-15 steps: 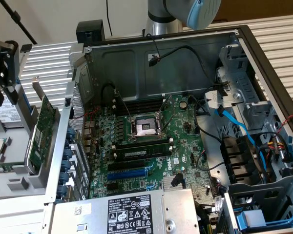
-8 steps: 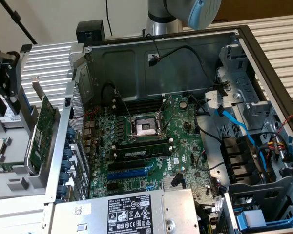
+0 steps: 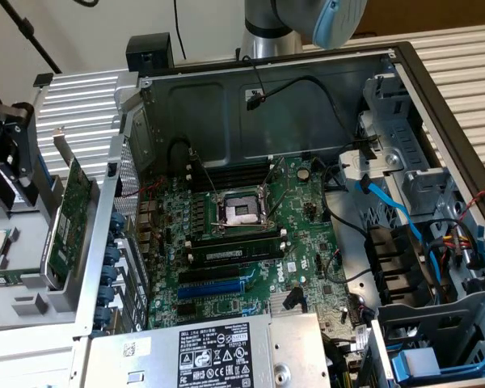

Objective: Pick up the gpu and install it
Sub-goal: 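Pick up the gpu and move the gpu toward the slot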

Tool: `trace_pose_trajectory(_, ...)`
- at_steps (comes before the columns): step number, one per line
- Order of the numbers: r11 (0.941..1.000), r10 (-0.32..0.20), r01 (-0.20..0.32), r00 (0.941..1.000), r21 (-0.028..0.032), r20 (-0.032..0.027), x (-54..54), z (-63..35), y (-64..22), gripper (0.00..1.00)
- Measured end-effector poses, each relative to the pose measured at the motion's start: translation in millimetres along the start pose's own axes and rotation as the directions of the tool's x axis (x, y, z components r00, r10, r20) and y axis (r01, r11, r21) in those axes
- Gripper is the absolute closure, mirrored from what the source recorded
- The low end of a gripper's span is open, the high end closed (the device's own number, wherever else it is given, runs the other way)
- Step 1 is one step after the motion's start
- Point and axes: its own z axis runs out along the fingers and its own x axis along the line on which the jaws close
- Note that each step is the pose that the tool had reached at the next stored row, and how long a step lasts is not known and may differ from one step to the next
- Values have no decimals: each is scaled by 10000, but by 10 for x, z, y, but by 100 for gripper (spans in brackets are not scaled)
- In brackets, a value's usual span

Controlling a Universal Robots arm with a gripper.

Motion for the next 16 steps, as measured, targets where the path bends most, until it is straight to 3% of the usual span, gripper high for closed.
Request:
trace_pose_trajectory(2, 10000, -5, 5, 10000, -7, 78, -12, 19, -11, 61)
trace_pose_trajectory(4, 10000, -6, 6, 9999, -11, 102, -42, 43, -11, 61)
trace_pose_trajectory(11, 10000, -4, 4, 9999, -22, 105, -43, 169, -19, 61)
trace_pose_trajectory(16, 10000, -4, 4, 9999, -22, 102, -27, 175, -20, 61)
